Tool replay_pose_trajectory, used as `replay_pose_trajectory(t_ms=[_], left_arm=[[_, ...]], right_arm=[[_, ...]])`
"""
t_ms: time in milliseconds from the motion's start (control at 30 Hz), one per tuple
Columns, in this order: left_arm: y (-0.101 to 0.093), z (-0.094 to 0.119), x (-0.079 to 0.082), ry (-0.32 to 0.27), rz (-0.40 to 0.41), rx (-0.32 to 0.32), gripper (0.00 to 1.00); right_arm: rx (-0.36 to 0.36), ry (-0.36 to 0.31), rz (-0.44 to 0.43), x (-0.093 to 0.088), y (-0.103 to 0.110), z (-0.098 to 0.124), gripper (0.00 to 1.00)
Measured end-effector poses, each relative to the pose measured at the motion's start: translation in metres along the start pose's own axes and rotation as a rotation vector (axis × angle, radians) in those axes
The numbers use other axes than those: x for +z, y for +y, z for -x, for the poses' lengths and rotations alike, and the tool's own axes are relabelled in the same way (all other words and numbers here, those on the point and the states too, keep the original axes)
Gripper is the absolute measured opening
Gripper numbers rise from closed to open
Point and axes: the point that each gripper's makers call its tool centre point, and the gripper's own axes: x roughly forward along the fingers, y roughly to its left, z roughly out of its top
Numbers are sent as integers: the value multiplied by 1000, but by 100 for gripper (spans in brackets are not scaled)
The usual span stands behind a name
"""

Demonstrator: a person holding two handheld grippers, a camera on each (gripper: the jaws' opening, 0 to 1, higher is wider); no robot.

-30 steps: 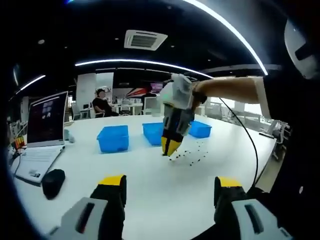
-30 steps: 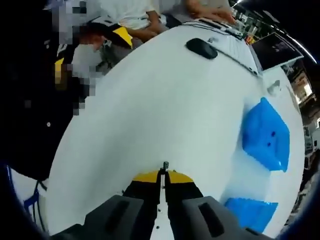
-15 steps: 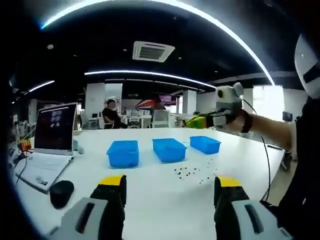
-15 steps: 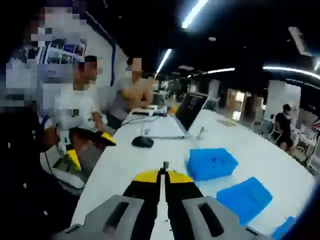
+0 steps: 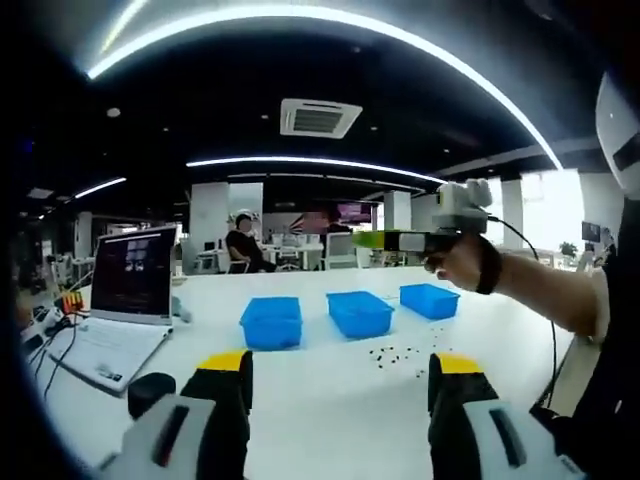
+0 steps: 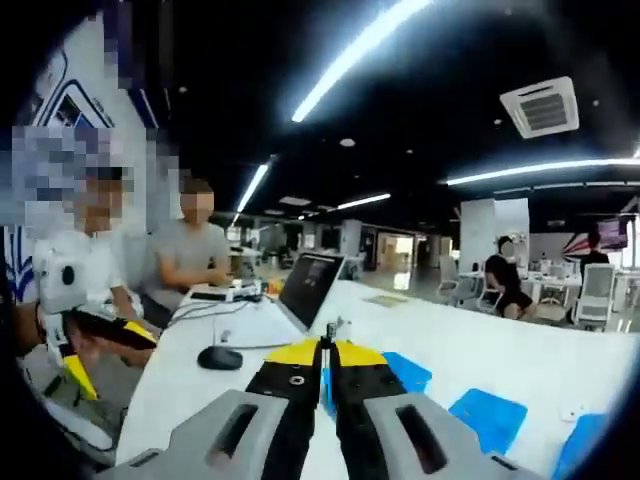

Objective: Pick up the resistors one by one and place each resistor into its matching bin, sorting the parts by color and model until every resistor is separated into the correct bin for its type

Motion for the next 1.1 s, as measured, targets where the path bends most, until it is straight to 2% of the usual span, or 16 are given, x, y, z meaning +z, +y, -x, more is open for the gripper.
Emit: replay_pose_trajectory(t_ms=[67,133,233,300,433,533,700,733,833,967,1067,1100], left_arm=[[0,3,1,-6,0,2,72],[1,5,2,-10,3,6,72],[1,5,1,-7,2,6,72],[0,6,0,-7,2,5,72],[4,9,0,-8,11,16,72],[7,10,2,-11,13,26,72],[10,10,3,-9,11,33,72],[10,10,3,-7,11,33,72],[6,9,1,3,5,25,72],[4,7,0,3,9,14,72],[4,4,0,0,17,11,72],[3,2,0,2,15,9,72]], right_arm=[[-30,0,-3,1,-11,-21,7],[-65,12,-45,-1,-24,-41,7],[-106,43,-23,-6,-40,-76,7],[-104,48,-37,-7,-47,-93,7],[-128,90,-23,-17,-56,-119,7],[-139,134,0,-31,-61,-132,7],[-143,163,-10,-47,-66,-139,7],[-138,166,-16,-50,-66,-140,11],[-157,151,-31,-50,-70,-140,40],[-133,133,-46,-41,-67,-130,39],[-90,119,-62,-35,-61,-118,39],[-45,120,-71,-34,-54,-113,39]])
